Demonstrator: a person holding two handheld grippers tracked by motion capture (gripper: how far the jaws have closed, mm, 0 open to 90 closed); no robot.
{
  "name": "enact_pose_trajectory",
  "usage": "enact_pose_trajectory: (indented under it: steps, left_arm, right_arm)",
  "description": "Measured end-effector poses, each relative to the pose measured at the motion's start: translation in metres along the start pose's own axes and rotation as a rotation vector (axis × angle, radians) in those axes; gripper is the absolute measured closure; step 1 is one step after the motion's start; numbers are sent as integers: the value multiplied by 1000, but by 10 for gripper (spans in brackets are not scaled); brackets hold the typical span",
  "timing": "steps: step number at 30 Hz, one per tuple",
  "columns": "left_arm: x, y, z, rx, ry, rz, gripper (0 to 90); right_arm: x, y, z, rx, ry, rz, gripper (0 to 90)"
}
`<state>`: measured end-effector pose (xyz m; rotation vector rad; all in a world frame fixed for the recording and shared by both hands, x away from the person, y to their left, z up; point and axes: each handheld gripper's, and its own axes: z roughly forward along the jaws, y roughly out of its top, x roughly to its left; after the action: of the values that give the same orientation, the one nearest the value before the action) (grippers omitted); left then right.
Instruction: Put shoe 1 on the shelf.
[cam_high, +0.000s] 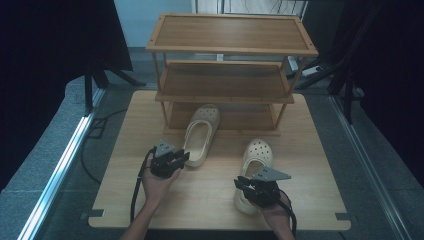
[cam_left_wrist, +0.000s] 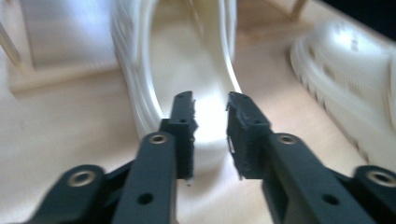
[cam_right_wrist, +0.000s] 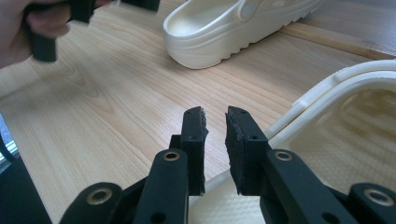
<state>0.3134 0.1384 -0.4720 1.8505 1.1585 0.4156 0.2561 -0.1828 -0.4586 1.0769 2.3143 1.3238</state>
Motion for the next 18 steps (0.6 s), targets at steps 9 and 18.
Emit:
enact_pose_trajectory:
  steps: [9, 18]
  left_arm:
    - [-7, -18, 11, 97, -33, 44, 900]
    - [-8, -13, 26, 115, -40, 51, 900]
  right_arm:
    - [2, 0, 2, -3, -8, -8, 768]
    - [1, -1, 2, 0, -9, -8, 770]
